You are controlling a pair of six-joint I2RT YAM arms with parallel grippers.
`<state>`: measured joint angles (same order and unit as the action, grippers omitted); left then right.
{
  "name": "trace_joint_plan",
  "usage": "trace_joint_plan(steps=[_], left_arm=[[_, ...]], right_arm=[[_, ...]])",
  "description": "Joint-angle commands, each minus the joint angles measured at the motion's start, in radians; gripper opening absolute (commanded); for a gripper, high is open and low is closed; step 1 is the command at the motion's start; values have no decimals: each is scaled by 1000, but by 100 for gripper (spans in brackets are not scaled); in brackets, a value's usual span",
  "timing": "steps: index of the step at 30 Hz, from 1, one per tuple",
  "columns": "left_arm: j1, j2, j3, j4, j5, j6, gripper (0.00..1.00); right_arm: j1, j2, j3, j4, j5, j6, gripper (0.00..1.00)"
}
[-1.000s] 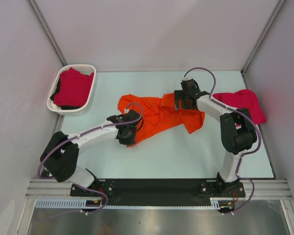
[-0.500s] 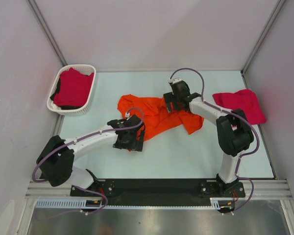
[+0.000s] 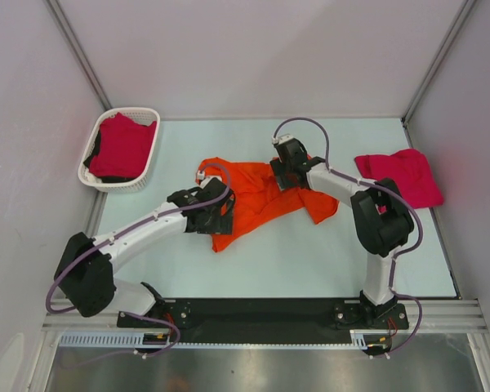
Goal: Fold and stack the t-shirts
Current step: Flatten out the tshirt
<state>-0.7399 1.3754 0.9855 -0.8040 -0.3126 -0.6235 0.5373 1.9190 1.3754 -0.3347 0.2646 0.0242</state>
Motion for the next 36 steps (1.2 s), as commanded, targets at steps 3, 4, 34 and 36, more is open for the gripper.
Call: trace_joint_plan(steps=[3,4,34,36], left_arm=[[80,54,65,54,-36,50,100],[86,72,77,57,-37,51,100],[208,597,441,351,127,93,71],[211,605,435,371,138,96,60]], right_arm=[[6,54,63,-10,-39,-3,58],[7,58,67,-13,-47,-4,57],[27,124,73,-6,-33,17,56],[26,127,73,-3,-30,16,56]])
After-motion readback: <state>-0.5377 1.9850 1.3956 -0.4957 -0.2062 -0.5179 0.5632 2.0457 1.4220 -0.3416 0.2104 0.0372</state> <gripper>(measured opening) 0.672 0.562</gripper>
